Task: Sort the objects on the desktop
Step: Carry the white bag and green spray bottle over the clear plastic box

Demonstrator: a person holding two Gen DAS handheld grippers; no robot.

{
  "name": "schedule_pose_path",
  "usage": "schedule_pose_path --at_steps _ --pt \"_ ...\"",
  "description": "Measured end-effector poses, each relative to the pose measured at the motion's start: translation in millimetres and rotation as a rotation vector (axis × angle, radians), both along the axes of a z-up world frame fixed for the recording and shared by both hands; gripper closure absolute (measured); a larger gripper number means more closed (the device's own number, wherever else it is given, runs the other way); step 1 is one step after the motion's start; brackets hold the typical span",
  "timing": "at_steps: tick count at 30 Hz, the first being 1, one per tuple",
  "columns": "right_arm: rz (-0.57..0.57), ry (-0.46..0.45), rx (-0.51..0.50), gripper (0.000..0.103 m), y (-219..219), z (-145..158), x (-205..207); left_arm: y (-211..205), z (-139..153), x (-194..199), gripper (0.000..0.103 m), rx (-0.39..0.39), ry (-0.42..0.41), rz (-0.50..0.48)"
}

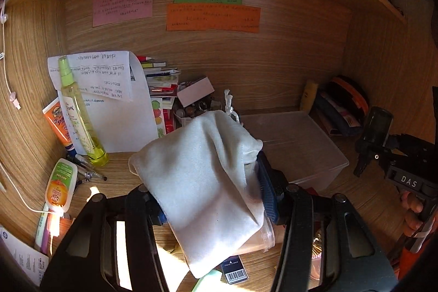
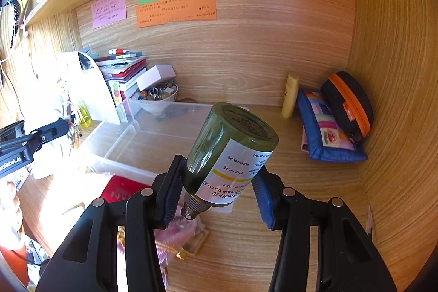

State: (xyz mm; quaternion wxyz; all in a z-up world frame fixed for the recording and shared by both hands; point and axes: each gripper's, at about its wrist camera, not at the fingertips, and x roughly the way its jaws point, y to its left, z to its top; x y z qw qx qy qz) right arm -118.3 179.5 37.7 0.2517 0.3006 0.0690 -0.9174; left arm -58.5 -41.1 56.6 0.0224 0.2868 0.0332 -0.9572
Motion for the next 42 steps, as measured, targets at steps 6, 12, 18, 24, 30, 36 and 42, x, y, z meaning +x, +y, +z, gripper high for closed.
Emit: schedule_pose_path --at_steps 6,12,18,24,30,36,42 --pt "0.019 -0.004 0.008 0.058 -16 3 -19 -4 3 -25 0.051 0.000 -0.003 -0.011" --pt "0.039 -0.011 0.026 0.058 -34 3 -36 -6 5 -51 0.051 -0.002 -0.014 -0.023" --pt "0.062 -0.036 0.058 0.058 -51 -5 -54 -6 0 -78 0.051 0.007 -0.046 -0.037" --pt "0.088 -0.087 0.112 0.058 -62 -22 -71 -5 -12 -104 0.051 0.047 -0.106 -0.067" --pt "0.122 -0.142 0.169 0.058 -71 -39 -83 -7 -27 -122 0.051 0.083 -0.183 -0.106" --pt "0.145 -0.152 0.260 0.058 -83 -50 -85 -7 -48 -130 0.051 0.091 -0.258 -0.125" --pt "0.173 -0.159 0.352 0.058 -95 -60 -85 -2 -59 -134 0.051 0.055 -0.297 -0.114"
